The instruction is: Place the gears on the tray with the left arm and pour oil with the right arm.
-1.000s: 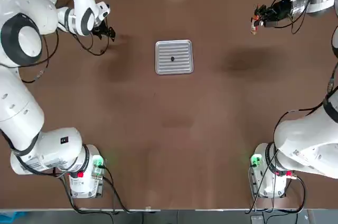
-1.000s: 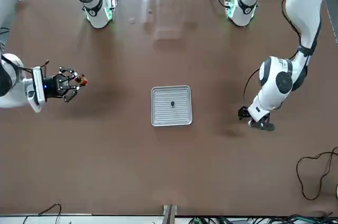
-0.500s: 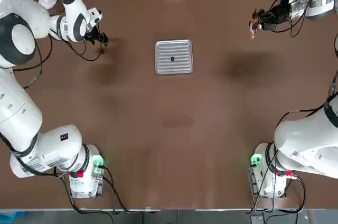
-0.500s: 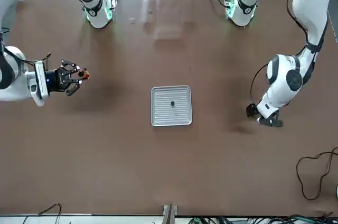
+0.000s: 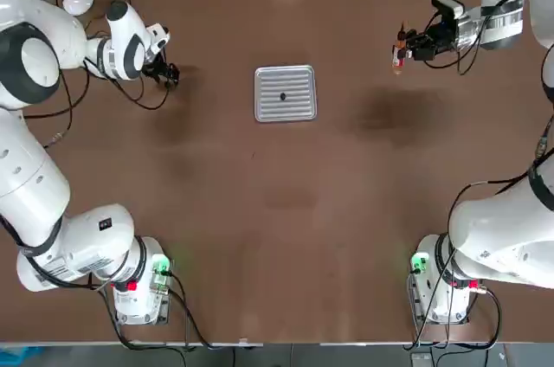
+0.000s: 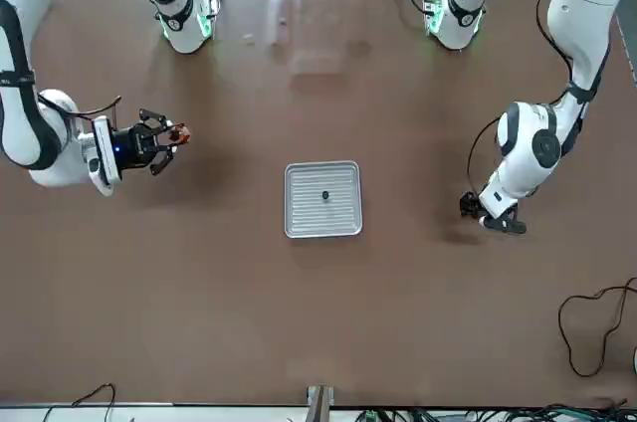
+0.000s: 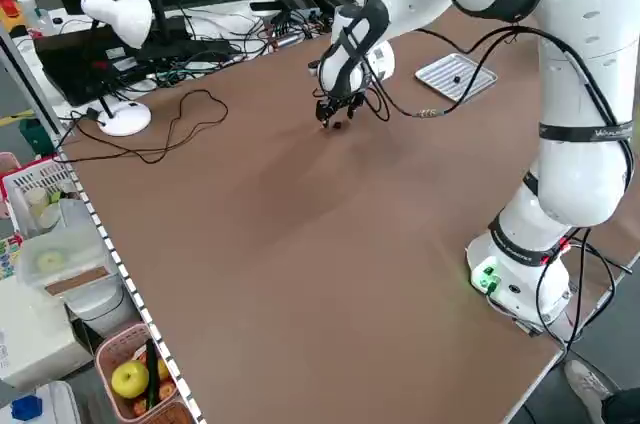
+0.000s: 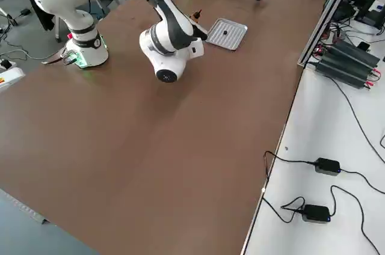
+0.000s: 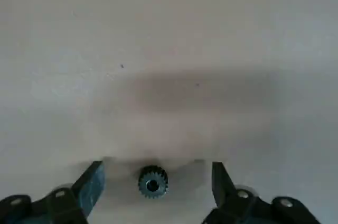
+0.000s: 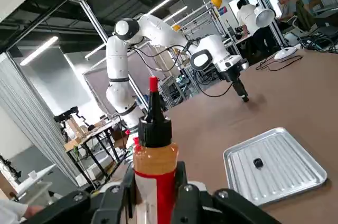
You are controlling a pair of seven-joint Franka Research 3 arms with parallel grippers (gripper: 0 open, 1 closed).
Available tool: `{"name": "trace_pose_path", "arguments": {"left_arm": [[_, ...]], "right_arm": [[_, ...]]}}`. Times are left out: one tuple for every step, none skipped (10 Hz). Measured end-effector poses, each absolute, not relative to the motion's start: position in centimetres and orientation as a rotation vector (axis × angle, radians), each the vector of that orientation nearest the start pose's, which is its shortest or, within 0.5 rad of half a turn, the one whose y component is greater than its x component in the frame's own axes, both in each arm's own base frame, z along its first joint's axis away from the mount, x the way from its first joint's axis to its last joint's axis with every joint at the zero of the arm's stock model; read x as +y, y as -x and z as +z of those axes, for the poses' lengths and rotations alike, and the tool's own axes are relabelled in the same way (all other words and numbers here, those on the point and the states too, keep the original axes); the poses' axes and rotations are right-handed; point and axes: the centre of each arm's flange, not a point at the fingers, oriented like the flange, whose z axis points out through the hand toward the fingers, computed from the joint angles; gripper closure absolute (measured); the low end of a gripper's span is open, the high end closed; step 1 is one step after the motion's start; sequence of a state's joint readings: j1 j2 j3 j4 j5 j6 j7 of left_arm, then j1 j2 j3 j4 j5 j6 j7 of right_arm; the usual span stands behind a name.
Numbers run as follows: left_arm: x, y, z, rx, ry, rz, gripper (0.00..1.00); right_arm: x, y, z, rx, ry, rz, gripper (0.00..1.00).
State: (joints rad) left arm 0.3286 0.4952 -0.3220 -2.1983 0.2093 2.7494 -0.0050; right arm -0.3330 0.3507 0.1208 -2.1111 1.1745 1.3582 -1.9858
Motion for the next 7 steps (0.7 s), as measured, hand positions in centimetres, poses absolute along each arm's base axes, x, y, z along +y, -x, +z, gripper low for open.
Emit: {"name": "trace_pose_path", "arguments": {"left_arm": [[-0.9,-56.0,17.3,0.217,3.193,-0.141,0.12],[-0.9,-55.8,17.1,0.217,3.194,-0.135,0.15],[-0.8,-55.8,17.1,0.216,3.194,-0.134,0.17],[-0.8,-55.8,17.1,0.215,3.194,-0.136,0.2],[-0.7,-55.8,17.2,0.212,3.194,-0.137,0.22],[-0.6,-55.8,17.2,0.21,3.193,-0.139,0.24],[-0.3,-55.9,17.3,0.211,3.191,-0.142,0.34]], "right_arm": [[1.3,-50.3,27.5,-0.956,1.319,-0.634,0.69],[1.9,-49.9,27.1,-0.928,1.321,-0.615,0.69],[2.0,-49.8,27.0,-0.903,1.328,-0.6,0.69],[2.1,-49.8,27.1,-0.888,1.333,-0.591,0.69],[2.2,-49.8,27.1,-0.871,1.34,-0.573,0.69],[2.3,-49.7,27.0,-0.853,1.348,-0.55,0.69],[2.7,-49.5,26.8,-0.842,1.349,-0.531,0.69]]}}
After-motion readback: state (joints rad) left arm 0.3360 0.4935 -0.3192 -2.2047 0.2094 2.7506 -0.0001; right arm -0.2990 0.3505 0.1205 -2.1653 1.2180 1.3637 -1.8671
